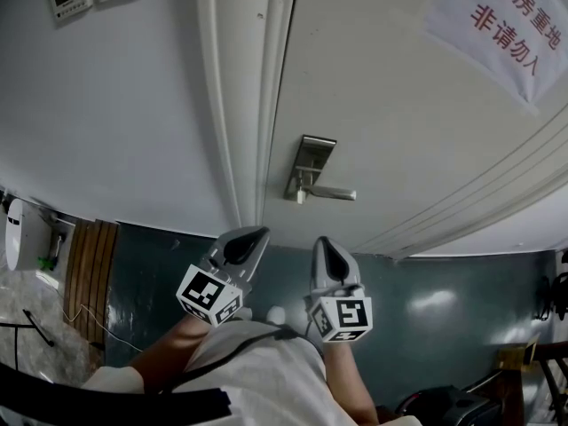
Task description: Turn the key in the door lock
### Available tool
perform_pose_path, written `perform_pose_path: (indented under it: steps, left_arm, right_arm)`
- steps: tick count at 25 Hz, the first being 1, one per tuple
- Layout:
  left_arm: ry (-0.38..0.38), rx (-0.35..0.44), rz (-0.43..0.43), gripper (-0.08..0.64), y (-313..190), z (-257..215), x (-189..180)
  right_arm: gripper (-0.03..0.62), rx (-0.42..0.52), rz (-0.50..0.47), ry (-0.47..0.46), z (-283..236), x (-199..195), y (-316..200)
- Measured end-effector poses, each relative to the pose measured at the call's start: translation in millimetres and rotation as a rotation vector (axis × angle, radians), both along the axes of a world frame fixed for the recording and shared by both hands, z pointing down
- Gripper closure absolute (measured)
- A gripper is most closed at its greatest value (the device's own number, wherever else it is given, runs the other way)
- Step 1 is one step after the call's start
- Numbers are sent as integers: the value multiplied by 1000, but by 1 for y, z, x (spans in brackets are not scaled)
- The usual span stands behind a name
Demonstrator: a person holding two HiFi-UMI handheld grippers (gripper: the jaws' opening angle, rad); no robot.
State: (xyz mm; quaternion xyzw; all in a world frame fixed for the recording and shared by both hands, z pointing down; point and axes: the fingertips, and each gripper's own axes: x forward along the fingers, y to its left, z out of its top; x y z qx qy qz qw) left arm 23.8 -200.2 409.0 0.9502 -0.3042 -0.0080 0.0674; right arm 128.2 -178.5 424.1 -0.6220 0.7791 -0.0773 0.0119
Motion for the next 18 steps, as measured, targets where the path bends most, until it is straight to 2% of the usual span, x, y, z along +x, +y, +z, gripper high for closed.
perform_pose_path:
  steps: [18]
  left_arm:
    - [2, -3, 18, 554, 7, 2, -16]
  right_arm:
    - [584, -17, 6, 42, 7, -16, 2]
